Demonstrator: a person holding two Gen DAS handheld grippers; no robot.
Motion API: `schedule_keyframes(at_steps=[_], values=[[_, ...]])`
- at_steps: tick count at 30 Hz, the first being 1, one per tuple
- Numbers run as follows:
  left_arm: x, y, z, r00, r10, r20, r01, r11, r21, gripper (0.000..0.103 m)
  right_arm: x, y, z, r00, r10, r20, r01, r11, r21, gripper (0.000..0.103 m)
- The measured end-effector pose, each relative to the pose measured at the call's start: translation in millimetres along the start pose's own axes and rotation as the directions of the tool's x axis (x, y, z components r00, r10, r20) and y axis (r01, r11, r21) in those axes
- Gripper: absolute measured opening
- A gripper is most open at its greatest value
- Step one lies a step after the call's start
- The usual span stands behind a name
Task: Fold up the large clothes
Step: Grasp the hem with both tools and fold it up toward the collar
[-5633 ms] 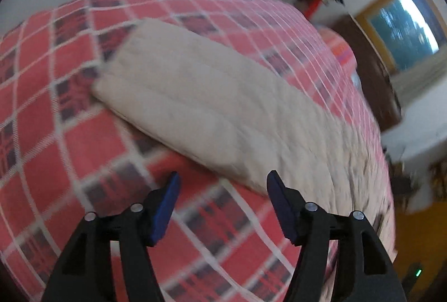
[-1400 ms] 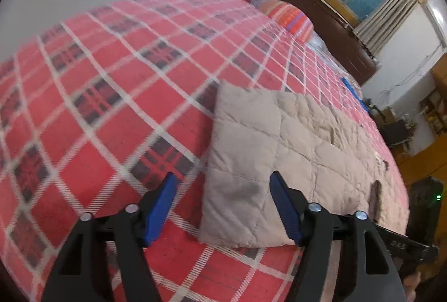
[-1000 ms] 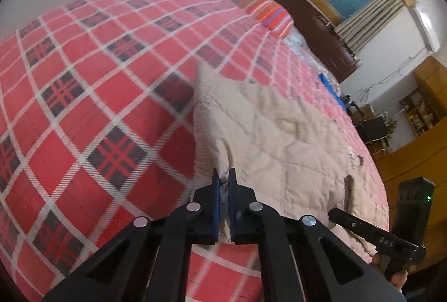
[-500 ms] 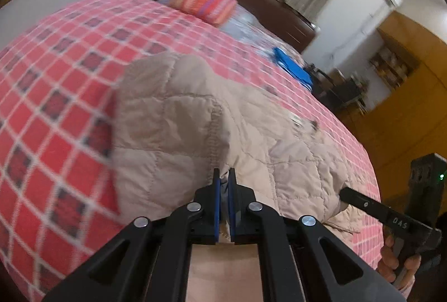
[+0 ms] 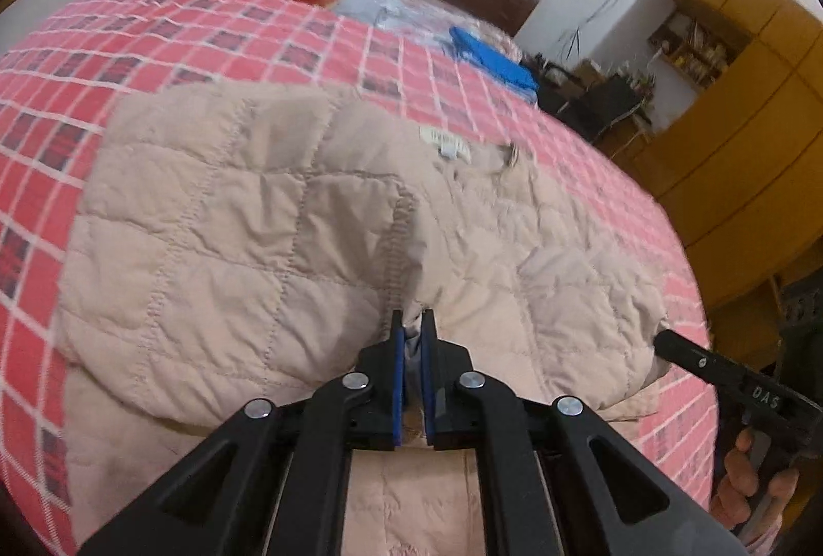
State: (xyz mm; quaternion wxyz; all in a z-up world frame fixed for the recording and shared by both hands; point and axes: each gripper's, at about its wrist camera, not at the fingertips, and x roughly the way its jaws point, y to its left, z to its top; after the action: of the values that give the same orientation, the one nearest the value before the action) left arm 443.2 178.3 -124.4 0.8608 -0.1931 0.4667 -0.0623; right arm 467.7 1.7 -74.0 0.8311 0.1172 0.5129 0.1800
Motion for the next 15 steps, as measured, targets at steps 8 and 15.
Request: schedule_keyframes(at_steps=[8,15], values=[[-43.1,10.4,-12.4,0.995,-0.057,0.076,0.051,0.996,0.077,0.062,17.4,-40.4,-12.9,1.000,0.014,-0.020,-0.012,0.997,0.079,0.014],[-64.1,72.4,9.1,0.991,0.088,0.102,-0.089,0.996,0.010,0.063,20.3,-56.4,-0.8,0.991,0.134,-0.015,-0.129,0.973,0.194,0.046]])
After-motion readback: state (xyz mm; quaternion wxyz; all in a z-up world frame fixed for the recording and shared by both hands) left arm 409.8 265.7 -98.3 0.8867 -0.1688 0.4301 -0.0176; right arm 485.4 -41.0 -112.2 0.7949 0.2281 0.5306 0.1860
